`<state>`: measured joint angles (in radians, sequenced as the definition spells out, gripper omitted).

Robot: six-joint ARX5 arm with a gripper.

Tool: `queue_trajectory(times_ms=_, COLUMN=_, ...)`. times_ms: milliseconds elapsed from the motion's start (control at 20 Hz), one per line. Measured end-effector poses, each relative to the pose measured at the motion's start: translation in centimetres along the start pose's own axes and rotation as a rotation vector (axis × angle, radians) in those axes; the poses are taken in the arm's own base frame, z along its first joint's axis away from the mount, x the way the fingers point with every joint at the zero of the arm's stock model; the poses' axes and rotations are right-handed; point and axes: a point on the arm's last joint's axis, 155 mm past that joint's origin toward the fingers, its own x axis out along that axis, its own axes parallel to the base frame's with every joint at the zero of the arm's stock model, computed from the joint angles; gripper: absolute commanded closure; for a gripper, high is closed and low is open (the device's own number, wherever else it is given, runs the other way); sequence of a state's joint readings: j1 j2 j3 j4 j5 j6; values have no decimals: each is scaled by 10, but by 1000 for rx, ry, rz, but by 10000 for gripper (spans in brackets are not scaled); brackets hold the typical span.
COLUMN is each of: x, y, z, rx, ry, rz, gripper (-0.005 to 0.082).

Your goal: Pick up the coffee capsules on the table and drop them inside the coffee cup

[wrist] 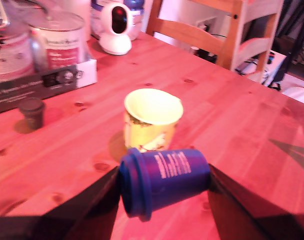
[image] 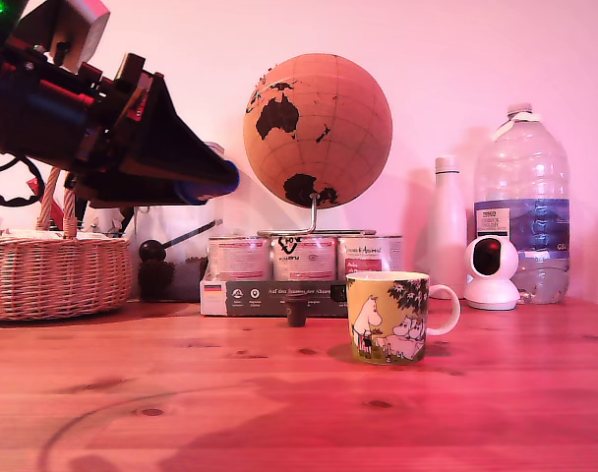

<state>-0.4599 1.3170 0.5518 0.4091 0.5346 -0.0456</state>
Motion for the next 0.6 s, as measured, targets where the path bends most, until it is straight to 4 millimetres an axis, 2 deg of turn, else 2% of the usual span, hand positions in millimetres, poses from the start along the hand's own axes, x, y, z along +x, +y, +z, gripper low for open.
queue_trajectory(times_ms=150, x=3, y=-8, z=4, rx=9, ry=2, rz=-19, gripper=453)
queue_trajectory(times_ms=450, x=7, y=-8, z=36, rx=43, ry=-52, rz=3, gripper=453)
queue_trajectory(times_ms=600, x=7, y=-9, z=37, rx=45, ry=-52, rz=3, gripper=453)
